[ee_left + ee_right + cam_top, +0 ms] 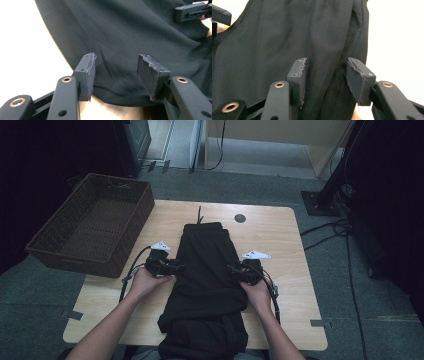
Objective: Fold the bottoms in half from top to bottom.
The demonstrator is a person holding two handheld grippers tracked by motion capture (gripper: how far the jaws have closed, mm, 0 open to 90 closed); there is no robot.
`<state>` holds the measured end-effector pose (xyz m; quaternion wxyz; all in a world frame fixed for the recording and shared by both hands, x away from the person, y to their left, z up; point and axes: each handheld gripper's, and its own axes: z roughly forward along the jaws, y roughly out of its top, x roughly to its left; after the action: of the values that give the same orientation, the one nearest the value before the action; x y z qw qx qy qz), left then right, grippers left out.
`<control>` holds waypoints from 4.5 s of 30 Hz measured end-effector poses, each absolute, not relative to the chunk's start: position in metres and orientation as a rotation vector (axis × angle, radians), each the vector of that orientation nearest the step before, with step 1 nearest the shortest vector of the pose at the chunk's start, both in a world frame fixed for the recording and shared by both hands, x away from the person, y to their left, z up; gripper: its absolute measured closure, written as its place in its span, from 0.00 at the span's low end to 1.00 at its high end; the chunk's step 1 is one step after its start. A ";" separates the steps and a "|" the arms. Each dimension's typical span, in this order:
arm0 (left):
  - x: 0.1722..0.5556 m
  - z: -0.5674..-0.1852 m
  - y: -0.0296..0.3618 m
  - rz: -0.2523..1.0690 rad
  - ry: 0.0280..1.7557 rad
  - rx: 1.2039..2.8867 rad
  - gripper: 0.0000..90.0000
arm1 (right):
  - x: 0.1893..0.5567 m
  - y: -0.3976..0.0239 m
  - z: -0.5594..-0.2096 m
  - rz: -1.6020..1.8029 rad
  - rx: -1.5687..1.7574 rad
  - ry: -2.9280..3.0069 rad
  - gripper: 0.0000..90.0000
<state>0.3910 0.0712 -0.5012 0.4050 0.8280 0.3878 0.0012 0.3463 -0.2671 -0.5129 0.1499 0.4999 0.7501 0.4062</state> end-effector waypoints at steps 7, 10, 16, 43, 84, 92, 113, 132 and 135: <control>0.408 -0.501 0.065 0.029 0.968 2.117 0.49 | 0.363 -0.266 -0.512 1.175 1.449 2.167 0.49; 0.419 -0.499 0.063 0.020 0.978 2.107 0.49 | 0.372 -0.265 -0.507 1.173 1.426 2.152 0.46; 0.437 -0.494 0.063 0.042 0.992 2.103 0.48 | 0.396 -0.266 -0.504 1.183 1.464 2.145 0.42; 0.434 -0.508 0.045 -0.016 0.968 2.170 0.93 | 0.399 -0.247 -0.521 1.202 1.473 2.176 0.87; 0.372 -0.452 0.066 0.109 0.766 2.107 0.96 | 0.350 -0.253 -0.462 1.299 1.383 2.228 0.84; 0.354 -0.488 0.054 0.034 0.738 2.224 0.96 | 0.330 -0.253 -0.504 1.157 1.391 2.353 0.87; 0.458 -0.499 0.038 0.189 0.926 2.217 0.95 | 0.450 -0.254 -0.514 1.163 1.480 2.241 0.86; 0.461 -0.436 0.045 0.289 0.906 2.011 0.97 | 0.456 -0.253 -0.448 1.225 1.462 2.014 0.90; 0.436 -0.427 0.047 0.285 0.833 2.042 0.97 | 0.431 -0.256 -0.435 1.283 1.424 2.059 0.90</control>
<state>0.4363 0.0471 -0.4267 0.4429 0.8233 0.3358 0.1149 0.4309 -0.2557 -0.4346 0.1635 0.4995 0.7220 0.4500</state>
